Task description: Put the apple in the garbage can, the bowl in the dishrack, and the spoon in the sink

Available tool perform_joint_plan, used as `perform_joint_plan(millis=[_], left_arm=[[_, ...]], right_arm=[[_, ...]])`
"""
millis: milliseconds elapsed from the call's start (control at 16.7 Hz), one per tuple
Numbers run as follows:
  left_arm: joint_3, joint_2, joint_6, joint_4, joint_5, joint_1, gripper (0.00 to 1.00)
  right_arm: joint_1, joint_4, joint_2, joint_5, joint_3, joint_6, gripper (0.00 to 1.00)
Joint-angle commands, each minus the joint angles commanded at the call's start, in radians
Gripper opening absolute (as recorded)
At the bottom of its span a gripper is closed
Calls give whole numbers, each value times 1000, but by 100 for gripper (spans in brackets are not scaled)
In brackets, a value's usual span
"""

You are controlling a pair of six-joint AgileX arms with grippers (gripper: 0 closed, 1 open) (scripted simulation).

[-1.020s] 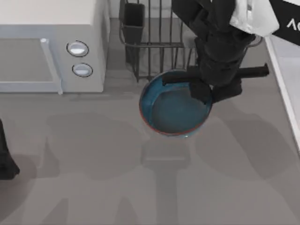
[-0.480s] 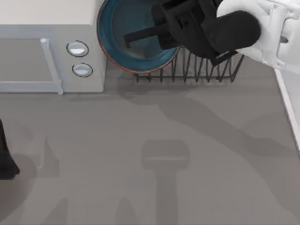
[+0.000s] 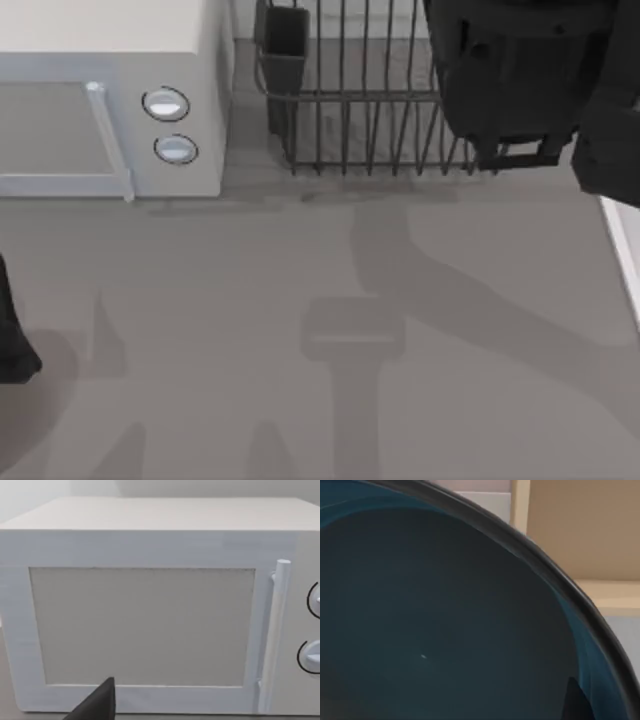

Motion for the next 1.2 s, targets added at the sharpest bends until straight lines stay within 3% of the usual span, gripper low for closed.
perform_joint_plan(millis=[180,600,1200], left_arm=[[0,0,0,0,0,0,100],[0,0,0,0,0,0,100],[0,0,0,0,0,0,100]], right_arm=[[21,48,-32,45,-18,-25,0],[-2,82,7,20,-15,-24,0],[-307,666,480,-275,-97,-38,0]])
